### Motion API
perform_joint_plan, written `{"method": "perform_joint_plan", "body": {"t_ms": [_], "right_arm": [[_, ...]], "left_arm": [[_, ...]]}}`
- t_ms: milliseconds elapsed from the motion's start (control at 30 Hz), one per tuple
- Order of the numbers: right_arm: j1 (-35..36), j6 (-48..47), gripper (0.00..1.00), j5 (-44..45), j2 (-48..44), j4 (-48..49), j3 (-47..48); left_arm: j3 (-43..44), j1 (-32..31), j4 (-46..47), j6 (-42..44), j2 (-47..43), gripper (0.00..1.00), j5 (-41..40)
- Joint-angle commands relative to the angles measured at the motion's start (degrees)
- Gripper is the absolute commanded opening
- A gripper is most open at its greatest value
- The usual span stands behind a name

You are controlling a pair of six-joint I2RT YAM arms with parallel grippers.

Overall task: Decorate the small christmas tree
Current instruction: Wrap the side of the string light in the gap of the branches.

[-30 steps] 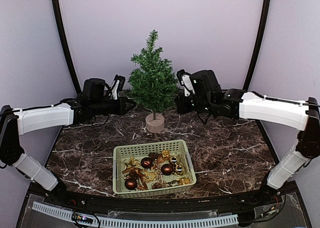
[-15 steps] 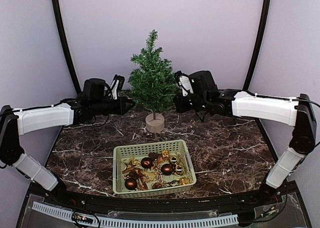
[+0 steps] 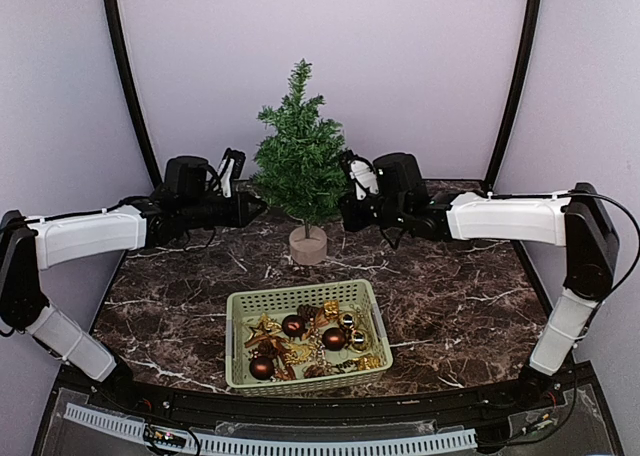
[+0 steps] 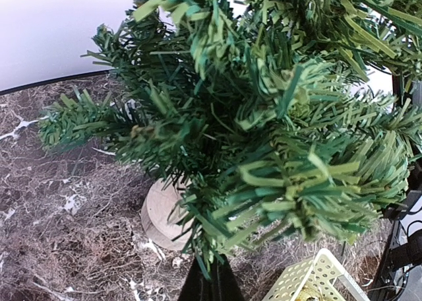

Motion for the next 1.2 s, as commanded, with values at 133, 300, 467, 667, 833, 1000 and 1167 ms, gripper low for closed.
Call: {"method": "perform_joint_plan", "body": {"t_ms": [133,300,467,667,833,1000,1167], "right_arm": [[-0.53,2.17,0.01,-5.12,0.33,9.22,-5.01],[-0.56,2.96,0.08,-5.44,0.57,10.38,-6.13],[-0.62,3.8,0.22,-6.16,-2.28,11.14,-8.15],[-0.52,5.79,0.45,-6.31,-7.52,10.33,-13.52],[-0.23,8.69,0.75,-11.42,-13.23,12.55,-19.76],[0.17,12.34,0.86,-11.43,-15.27,15.31,-24.26],[1.72,15.76,0.87,-10.68,-12.36,18.5,-25.45]], "left_arm": [[1.32,1.36,1.08,1.13,0.39,0.0,0.34],[1.72,2.05,1.48,1.36,1.19,0.0,1.52],[2.45,2.46,1.58,2.09,1.5,0.0,2.52],[2.79,2.77,1.35,2.8,1.44,0.0,3.28],[3.13,3.04,1.18,3.06,1.76,0.0,3.89],[3.38,3.5,1.23,2.97,1.75,0.0,4.11],[3.33,3.54,1.3,2.79,1.85,0.0,4.31]]}}
